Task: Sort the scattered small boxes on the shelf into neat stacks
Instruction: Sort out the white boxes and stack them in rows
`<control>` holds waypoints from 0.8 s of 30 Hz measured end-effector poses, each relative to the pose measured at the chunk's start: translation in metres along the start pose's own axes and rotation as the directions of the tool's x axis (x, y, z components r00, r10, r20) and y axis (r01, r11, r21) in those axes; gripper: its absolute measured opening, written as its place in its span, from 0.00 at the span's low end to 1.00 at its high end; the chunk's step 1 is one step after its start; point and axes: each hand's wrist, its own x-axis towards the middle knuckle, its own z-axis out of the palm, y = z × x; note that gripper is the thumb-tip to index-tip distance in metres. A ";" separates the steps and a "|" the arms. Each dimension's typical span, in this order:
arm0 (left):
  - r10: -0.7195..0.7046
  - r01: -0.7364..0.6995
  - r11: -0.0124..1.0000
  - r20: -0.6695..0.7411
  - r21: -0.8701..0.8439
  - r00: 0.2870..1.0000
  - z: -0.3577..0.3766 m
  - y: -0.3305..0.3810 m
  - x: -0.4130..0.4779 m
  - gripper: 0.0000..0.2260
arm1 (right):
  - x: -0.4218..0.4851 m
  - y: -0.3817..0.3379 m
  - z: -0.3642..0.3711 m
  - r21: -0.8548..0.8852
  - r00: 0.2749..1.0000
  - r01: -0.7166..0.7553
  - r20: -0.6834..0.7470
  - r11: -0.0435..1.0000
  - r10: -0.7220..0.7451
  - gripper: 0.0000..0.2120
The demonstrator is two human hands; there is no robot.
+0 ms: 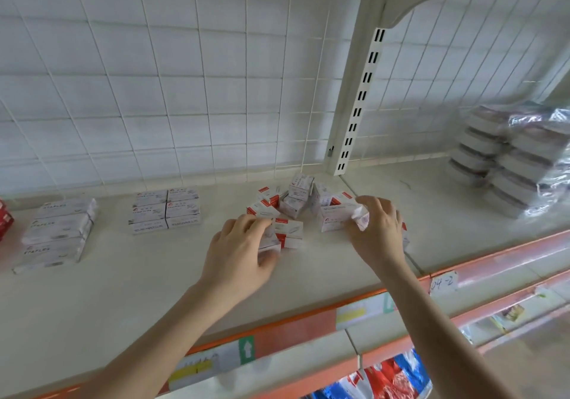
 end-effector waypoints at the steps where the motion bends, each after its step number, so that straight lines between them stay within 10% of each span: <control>1: 0.002 -0.002 1.000 -0.013 0.009 1.000 -0.001 0.003 0.001 0.18 | 0.005 0.003 -0.001 -0.077 0.998 -0.029 0.053 0.997 0.033 0.22; 8: 0.048 -0.047 0.999 -0.153 0.012 0.987 -0.003 0.023 0.004 0.15 | 0.020 0.018 0.001 -0.241 0.979 0.059 0.203 0.969 -0.009 0.25; 13: 0.071 -0.092 0.992 -0.230 -0.083 0.971 -0.001 0.038 0.009 0.15 | 0.003 0.013 -0.010 0.323 0.981 0.116 0.114 0.939 -0.160 0.19; 17: 0.125 -0.169 0.970 -0.236 -0.177 0.964 0.009 0.056 0.016 0.18 | -0.006 0.006 -0.016 0.753 0.906 -0.223 0.394 0.619 -0.153 0.19; 20: 0.152 -0.194 0.958 -0.197 -0.213 0.969 0.015 0.067 0.017 0.22 | -0.010 0.004 -0.020 0.808 0.788 -0.498 0.573 0.316 -0.224 0.14; 24: 0.141 -0.170 0.944 -0.118 -0.282 0.983 0.020 0.072 0.016 0.27 | -0.011 0.010 -0.018 0.786 0.699 -0.595 0.609 0.167 -0.374 0.14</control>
